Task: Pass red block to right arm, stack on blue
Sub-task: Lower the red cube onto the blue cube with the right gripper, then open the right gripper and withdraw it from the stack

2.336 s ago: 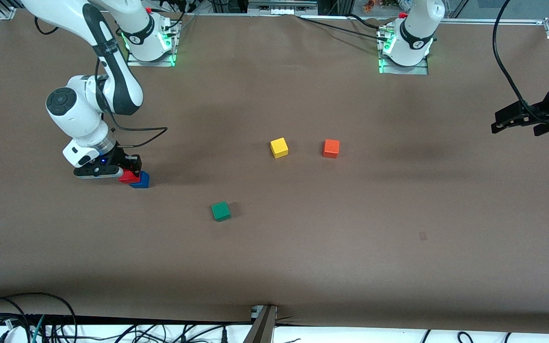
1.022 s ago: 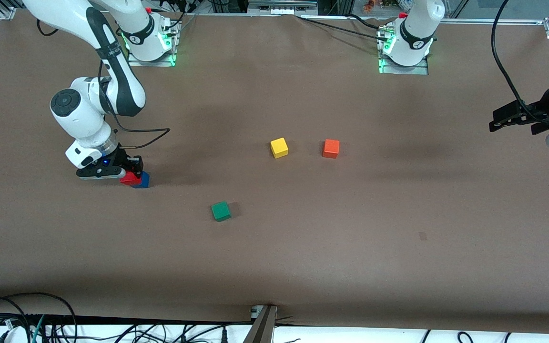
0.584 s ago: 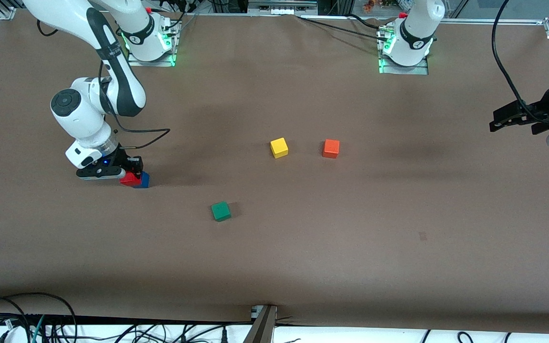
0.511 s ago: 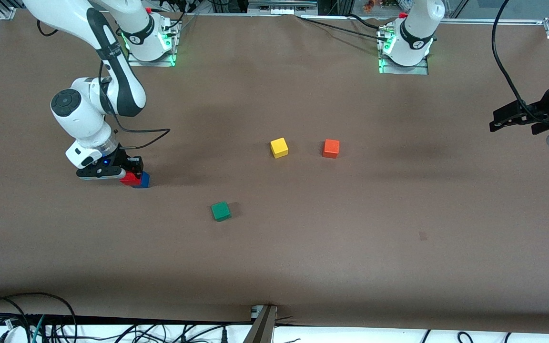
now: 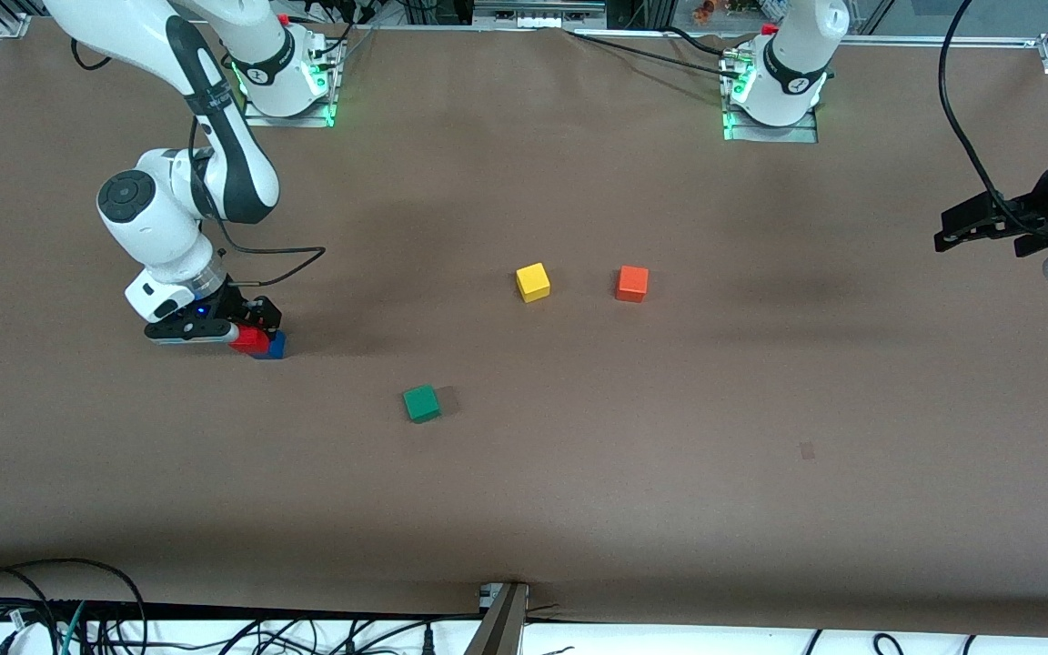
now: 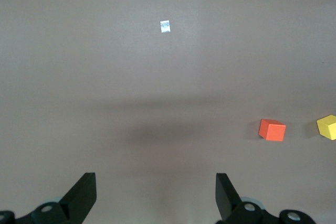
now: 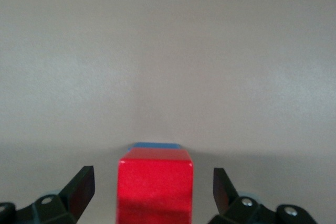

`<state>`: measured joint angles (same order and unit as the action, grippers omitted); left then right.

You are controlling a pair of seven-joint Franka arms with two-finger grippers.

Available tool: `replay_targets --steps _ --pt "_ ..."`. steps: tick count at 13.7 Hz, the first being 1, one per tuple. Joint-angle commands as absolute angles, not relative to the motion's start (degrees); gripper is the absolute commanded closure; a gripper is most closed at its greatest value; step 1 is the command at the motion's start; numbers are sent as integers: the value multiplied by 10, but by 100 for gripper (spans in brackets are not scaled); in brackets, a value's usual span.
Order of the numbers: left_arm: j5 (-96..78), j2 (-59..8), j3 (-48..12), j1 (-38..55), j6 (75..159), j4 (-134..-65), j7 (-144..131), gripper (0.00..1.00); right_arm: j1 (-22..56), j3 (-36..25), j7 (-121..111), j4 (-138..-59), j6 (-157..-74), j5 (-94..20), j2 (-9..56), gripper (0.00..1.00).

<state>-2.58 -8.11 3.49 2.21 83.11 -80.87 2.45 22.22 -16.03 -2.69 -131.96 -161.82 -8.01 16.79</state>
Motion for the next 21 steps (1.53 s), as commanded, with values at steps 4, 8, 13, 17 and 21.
replay_targets --steps 4,8,13,17,21 --pt "-26 -76 32 18 827 -811 22 0 227 -163 -12 -1283 -1534 -76 121 0" --pt "-26 -76 32 18 828 -811 22 0 226 -165 -12 -1210 -1393 -76 92 0" --pt "-27 -76 33 18 827 -811 22 0 226 -190 -11 -1099 -1190 -72 58 0" --pt "-27 -76 33 18 827 -811 21 0 224 -198 -11 -1028 -1062 -55 25 0" --pt "-27 -76 32 18 828 -811 21 0 220 -212 -11 -907 -917 -41 23 0"
